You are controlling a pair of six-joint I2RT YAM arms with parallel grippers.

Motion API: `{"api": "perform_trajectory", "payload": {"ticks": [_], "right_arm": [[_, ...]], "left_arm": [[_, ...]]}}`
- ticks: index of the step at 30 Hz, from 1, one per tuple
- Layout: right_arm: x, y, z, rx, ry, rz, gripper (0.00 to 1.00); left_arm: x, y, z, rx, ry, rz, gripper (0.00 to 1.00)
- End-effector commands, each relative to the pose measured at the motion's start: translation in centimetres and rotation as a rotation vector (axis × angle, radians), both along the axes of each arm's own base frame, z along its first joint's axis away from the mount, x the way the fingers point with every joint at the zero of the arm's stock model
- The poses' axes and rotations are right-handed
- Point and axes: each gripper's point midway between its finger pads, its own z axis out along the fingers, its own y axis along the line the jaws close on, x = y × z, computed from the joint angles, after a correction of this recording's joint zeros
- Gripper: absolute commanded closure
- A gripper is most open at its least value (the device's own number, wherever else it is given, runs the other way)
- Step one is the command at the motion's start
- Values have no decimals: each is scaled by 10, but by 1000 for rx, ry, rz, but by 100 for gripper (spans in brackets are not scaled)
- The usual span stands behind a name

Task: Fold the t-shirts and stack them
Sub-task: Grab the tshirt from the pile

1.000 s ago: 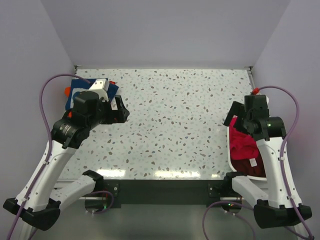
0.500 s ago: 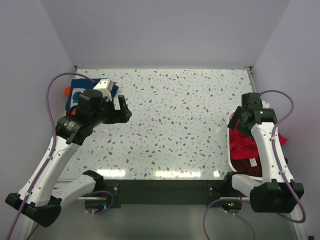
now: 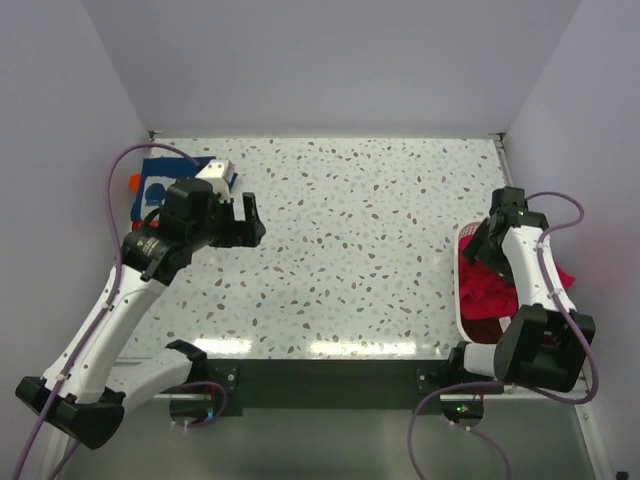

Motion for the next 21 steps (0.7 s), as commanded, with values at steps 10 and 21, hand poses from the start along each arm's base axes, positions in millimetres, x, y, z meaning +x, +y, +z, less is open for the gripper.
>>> {"api": "perform_trajectory", "payload": {"ticks": [10,21], "right_arm": [[11,-12,-25,-3,-13,-78,70],[1,-18,39,-71,-111,-3,100]], "left_arm": [[10,-1,-7,62,-39,-65,0],[15,-12,8,8,-38,-75,0]]}}
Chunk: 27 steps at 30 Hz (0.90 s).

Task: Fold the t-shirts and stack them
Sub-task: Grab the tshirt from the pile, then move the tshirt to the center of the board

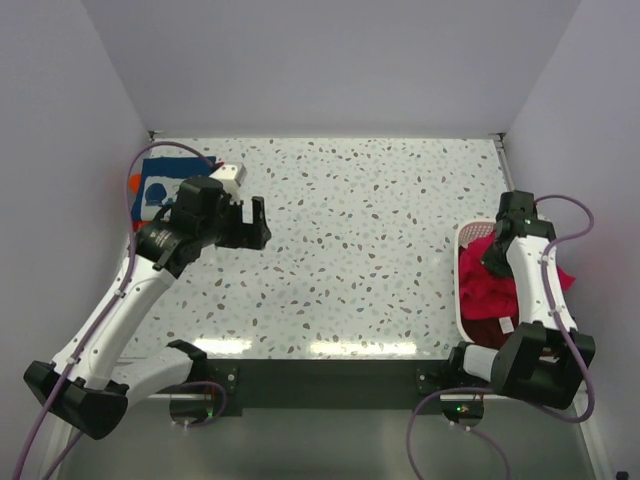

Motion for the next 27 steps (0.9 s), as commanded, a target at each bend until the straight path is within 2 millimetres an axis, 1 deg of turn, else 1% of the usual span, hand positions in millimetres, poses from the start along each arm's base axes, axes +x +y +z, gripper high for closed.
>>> {"api": "perform_trajectory", "payload": {"ticks": [1,2,3,5,6,8,9,11,12,13,14,15,17,18,19,20,21,22,23,24,26,27], "right_arm": [[1,-8,49,-58,-68,23,100],[3,-9,59,-63,-90,22,100],[12,-11,82,-77,-149,18,100],[17,-11,105,-78,-187,12,100],[28,-12,134,-90,-264,12,100],[33,-12,160,-92,-315,12,100],[41,-13,188,-108,-386,10,100],[46,-14,216,-123,-478,-10,100],[47,-14,240,-137,-566,-16,100],[52,-6,254,-109,-631,10,100],[59,-3,272,-98,-715,9,100],[61,1,292,-89,-786,20,100],[71,13,315,-38,-876,59,100],[74,17,336,-30,-932,82,100],[85,28,346,19,-974,138,100],[90,35,358,45,-1012,169,100],[91,41,376,57,-1071,192,100],[97,50,386,100,-1110,232,100],[102,63,403,164,-1181,271,100],[101,71,420,188,-1234,299,100],[106,82,444,243,-1318,327,100],[103,91,458,273,-1359,372,100]], "left_arm": [[10,-2,34,-29,-94,0,0],[10,0,36,-23,-99,5,0],[9,1,39,-24,-110,7,0],[9,7,40,-9,-120,29,0],[8,8,40,-9,-122,31,0],[6,8,38,-12,-114,32,0],[4,8,37,-14,-109,33,0],[3,8,37,-21,-110,35,0],[2,9,38,-25,-115,36,0],[1,9,38,-26,-116,37,0],[1,9,38,-27,-115,38,0],[1,9,39,-29,-120,39,0],[1,10,41,-29,-124,44,0],[1,10,42,-28,-127,45,0],[0,11,43,-31,-129,49,0],[0,12,43,-31,-130,53,0],[0,12,44,-35,-135,56,0],[-1,12,46,-42,-139,60,0],[-2,12,45,-46,-137,62,0],[-2,12,47,-55,-145,62,0],[-3,11,48,-68,-145,63,0],[-4,10,49,-73,-147,61,0]]}}
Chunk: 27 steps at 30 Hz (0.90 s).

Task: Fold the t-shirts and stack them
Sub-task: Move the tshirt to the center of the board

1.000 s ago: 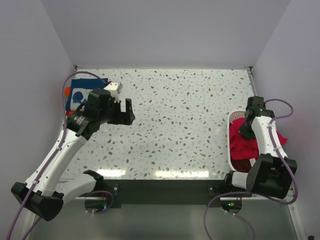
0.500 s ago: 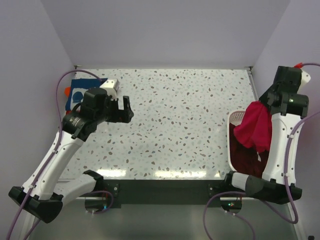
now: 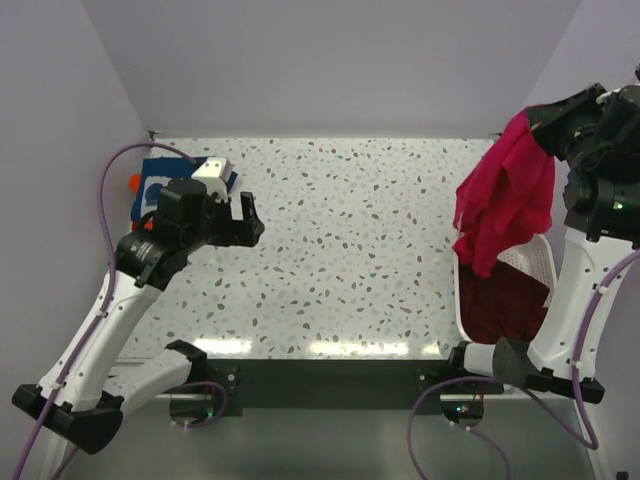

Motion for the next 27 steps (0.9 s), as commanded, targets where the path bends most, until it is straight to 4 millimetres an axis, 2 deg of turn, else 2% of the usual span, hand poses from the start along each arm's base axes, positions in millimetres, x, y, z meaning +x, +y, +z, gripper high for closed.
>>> {"api": "perform_trajectory", "payload": {"ticks": [1,3,4,7,8,10,11,13,14,15,20,23,24,25,26,27], "right_arm": [[1,43,92,56,-328,214,100],[1,61,110,109,-389,308,100],[-2,68,128,109,-459,353,100],[0,96,147,157,-529,452,100],[-2,119,149,158,-531,513,100],[8,142,147,157,-518,555,100],[6,167,144,158,-505,620,100],[18,189,135,161,-477,645,100],[16,211,129,151,-463,693,100],[17,220,124,145,-451,704,100],[23,271,87,123,-351,768,100],[29,271,56,94,-255,734,100],[41,264,29,76,-182,667,100],[46,257,4,50,-101,622,89],[53,254,-29,13,-17,594,75],[61,245,-51,-27,47,535,59]], "left_arm": [[0,0,14,-43,-40,19,0],[-1,-1,15,-52,-41,16,0],[-1,-1,15,-57,-42,15,0],[0,-2,19,-72,-52,17,0],[0,-3,19,-76,-52,17,0],[-1,-7,22,-98,-53,4,0],[-1,-8,22,-103,-54,3,0],[-1,-9,24,-114,-54,1,0],[-1,-9,24,-115,-52,2,0],[-2,-9,25,-117,-54,3,0],[-6,-4,27,-119,-49,29,0],[-9,-3,26,-124,-42,37,0],[-10,-3,25,-126,-39,39,0],[-10,-2,24,-127,-34,43,0],[-11,-2,23,-128,-32,42,0],[-12,-3,22,-130,-29,39,0]]}}
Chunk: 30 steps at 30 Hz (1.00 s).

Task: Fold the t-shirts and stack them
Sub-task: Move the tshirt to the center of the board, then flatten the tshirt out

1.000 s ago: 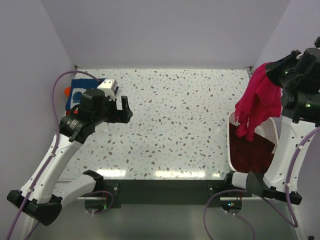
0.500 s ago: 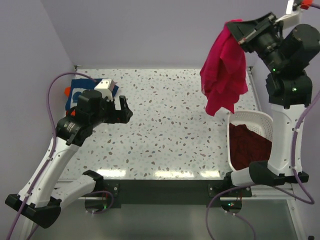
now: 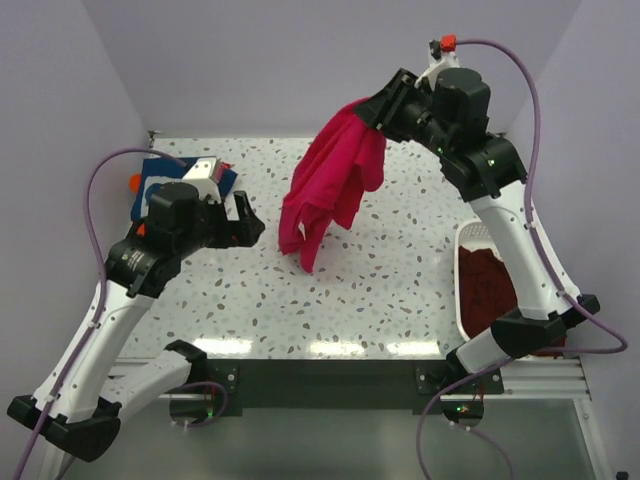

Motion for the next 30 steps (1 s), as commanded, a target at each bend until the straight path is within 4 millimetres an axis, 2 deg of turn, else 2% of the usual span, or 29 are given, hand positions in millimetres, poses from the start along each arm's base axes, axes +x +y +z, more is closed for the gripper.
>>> {"api": "perform_trajectory", "payload": {"ticks": [1,2,3,5,7,8,10,11,13,14,18,19,20,22,23,24,25,26,30], "right_arm": [[10,-45,-82,-242,199,-206,28],[10,-49,-107,-298,270,-219,17],[14,-53,-144,-379,361,-236,11],[-2,-67,-204,-497,531,-263,7],[-12,-77,-227,-513,574,-295,7],[-25,-84,-256,-552,628,-297,7],[-37,-89,-267,-519,638,-310,7],[-50,-95,-291,-546,695,-307,7],[-62,-99,-307,-546,737,-310,7],[-73,-103,-324,-562,786,-305,7],[-90,-113,-352,-580,859,-317,7],[-90,-117,-356,-573,870,-332,7],[-94,-120,-363,-576,892,-336,7],[-92,-132,-368,-549,922,-373,7],[-93,-136,-372,-540,937,-380,7],[-94,-136,-374,-511,956,-371,7],[-89,-146,-373,-473,962,-401,7],[-90,-150,-372,-453,960,-407,7],[-89,-163,-368,-438,957,-435,7]], "left_arm": [[-3,0,5,-33,-12,8,0],[-3,-1,1,-36,-7,4,0],[-5,-4,-2,-42,-3,-14,0],[-6,-6,-16,-39,23,-24,0],[-7,-10,-28,-35,47,-44,1],[-6,-13,-39,-30,63,-54,1],[-7,-22,-49,-22,79,-83,2],[-3,-29,-60,-12,92,-97,3],[-5,-48,-69,14,101,-140,3],[0,-59,-78,31,118,-159,3],[7,-102,-96,84,128,-265,4],[16,-112,-89,90,94,-270,4],[15,-129,-104,128,117,-312,4],[22,-150,-107,158,93,-359,5],[22,-162,-129,193,136,-387,5],[23,-167,-138,206,154,-400,7],[28,-175,-140,205,153,-411,8],[30,-181,-158,226,184,-424,9],[40,-205,-177,231,189,-472,13]]}}
